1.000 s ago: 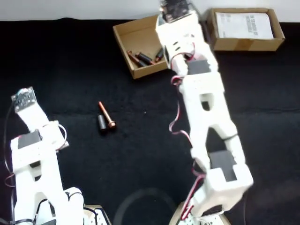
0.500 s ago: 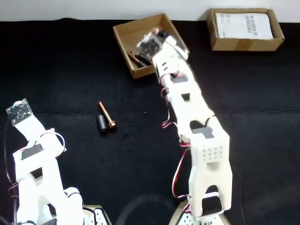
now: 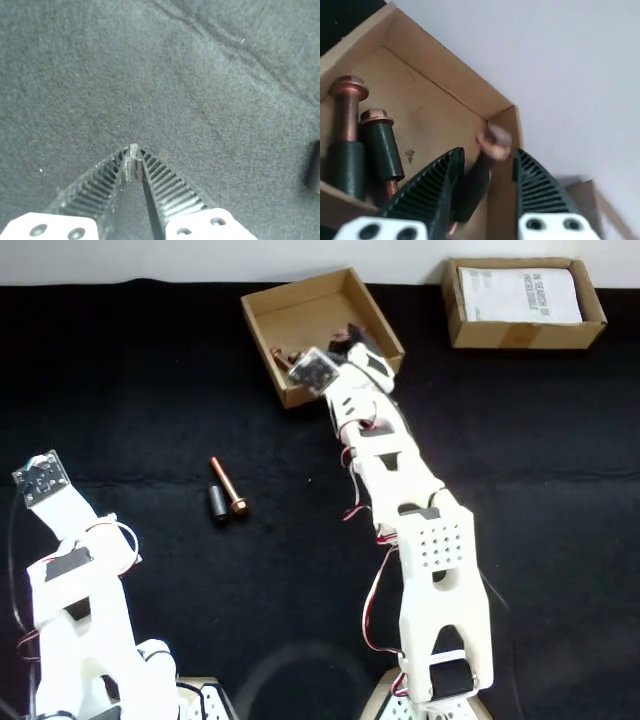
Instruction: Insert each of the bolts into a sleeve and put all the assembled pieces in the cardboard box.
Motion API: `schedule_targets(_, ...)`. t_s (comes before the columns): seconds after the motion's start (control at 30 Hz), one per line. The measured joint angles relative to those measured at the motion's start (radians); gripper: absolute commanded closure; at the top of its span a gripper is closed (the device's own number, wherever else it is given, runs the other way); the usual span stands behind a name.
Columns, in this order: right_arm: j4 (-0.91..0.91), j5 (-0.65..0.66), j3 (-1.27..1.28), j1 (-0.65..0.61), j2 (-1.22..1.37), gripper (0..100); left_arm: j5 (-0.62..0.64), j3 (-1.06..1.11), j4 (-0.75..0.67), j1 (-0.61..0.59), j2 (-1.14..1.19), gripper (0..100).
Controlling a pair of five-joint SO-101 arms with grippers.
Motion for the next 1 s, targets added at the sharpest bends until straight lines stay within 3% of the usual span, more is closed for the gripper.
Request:
schedule_targets(0.27,0.436,-0.336,-0.008,-0.009,-0.199,84.9,0.000,0.000,-0.002,0.000,0.000,99)
schedule_targets(0.53,0.865,-0.793,-0.008,-0.021,-0.535,84.9,0.000,0.000,-0.002,0.000,0.000,99)
schedule_targets(0.73,1.165,-0.996,-0.008,-0.106,-0.672,84.9,0.000,0.000,-0.002,0.000,0.000,99)
schedule_targets(1.0,1.404,-1.168,-0.008,-0.295,-0.677,84.9,0.000,0.000,-0.002,0.000,0.000,99)
